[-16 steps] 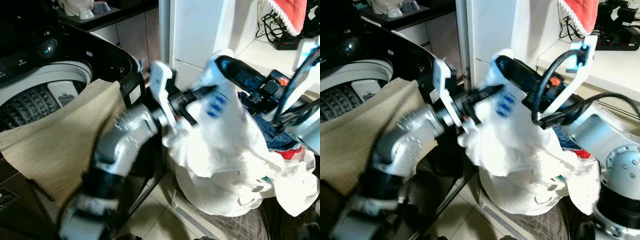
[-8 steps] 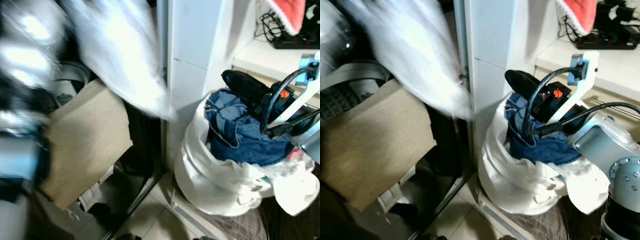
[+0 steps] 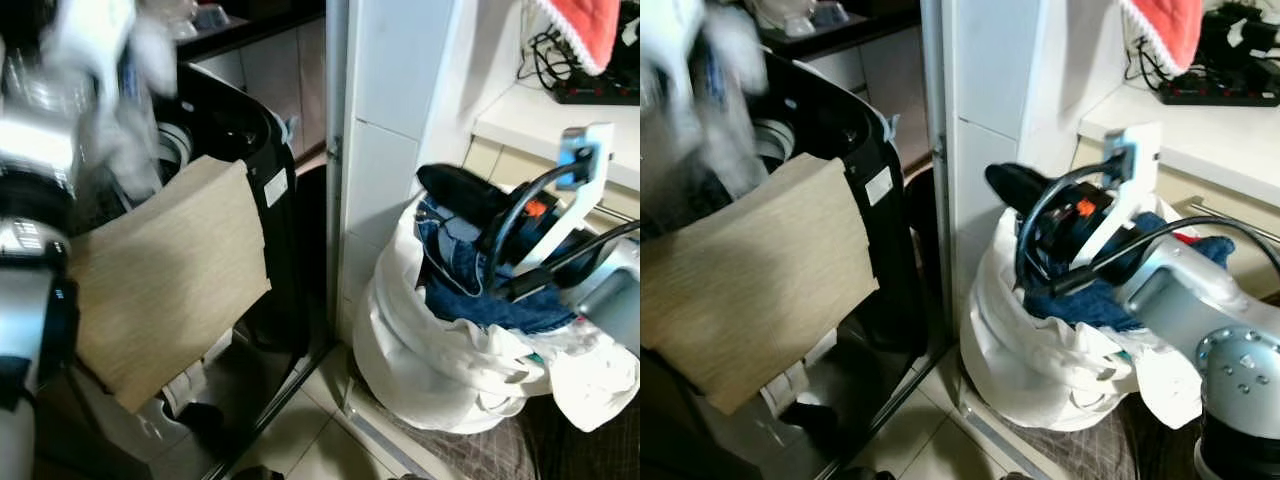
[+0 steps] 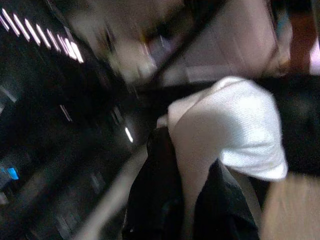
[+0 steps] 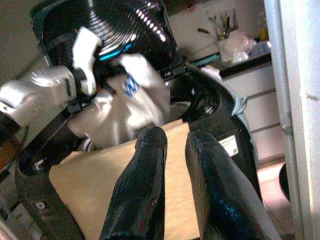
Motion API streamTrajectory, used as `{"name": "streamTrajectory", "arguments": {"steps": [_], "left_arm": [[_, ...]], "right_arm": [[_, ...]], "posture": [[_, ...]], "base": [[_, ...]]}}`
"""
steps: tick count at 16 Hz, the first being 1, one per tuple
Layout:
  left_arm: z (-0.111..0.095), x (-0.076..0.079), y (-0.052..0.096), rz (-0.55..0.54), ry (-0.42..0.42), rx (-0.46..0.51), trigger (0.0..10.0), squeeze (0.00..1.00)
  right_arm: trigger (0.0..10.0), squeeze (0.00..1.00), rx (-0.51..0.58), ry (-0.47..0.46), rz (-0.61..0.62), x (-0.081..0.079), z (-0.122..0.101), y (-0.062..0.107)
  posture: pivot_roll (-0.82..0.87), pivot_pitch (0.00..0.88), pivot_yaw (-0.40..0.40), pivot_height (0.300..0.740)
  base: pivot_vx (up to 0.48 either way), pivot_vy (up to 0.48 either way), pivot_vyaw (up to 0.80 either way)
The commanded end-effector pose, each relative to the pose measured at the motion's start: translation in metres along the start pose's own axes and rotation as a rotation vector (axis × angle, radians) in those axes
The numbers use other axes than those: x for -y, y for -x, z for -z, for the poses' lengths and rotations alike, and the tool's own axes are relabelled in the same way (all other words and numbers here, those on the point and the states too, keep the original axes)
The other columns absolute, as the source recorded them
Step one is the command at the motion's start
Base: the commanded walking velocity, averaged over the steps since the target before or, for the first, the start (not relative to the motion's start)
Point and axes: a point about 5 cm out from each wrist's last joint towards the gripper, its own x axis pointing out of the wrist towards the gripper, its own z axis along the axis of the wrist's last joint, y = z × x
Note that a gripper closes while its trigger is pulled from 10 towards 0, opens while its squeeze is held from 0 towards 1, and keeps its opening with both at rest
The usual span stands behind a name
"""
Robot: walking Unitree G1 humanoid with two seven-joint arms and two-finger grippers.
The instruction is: Clothes washing
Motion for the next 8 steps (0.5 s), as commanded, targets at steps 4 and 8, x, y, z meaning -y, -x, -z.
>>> {"name": "streamTrajectory", "arguments": {"steps": [4,8], "left_arm": [[0.04,-0.005,0.003,-0.018,0.149,-0.131,10.0,1.0],[0.051,-0.008,0.004,-0.053,0.2,-0.146,10.0,1.0]], "right_arm": [[10.0,0.0,-0.14,0.106,-0.172,-0.026,0.017,-0.001],[10.0,0.0,-0.185,0.148,-0.156,-0.021,0.024,-0.001]], "posture": [[-0.22,0.0,0.061,0.74],[-0.22,0.0,0.057,0.74]], "base": [[0.0,0.0,0.0],[0.0,0.0,0.0]]}}
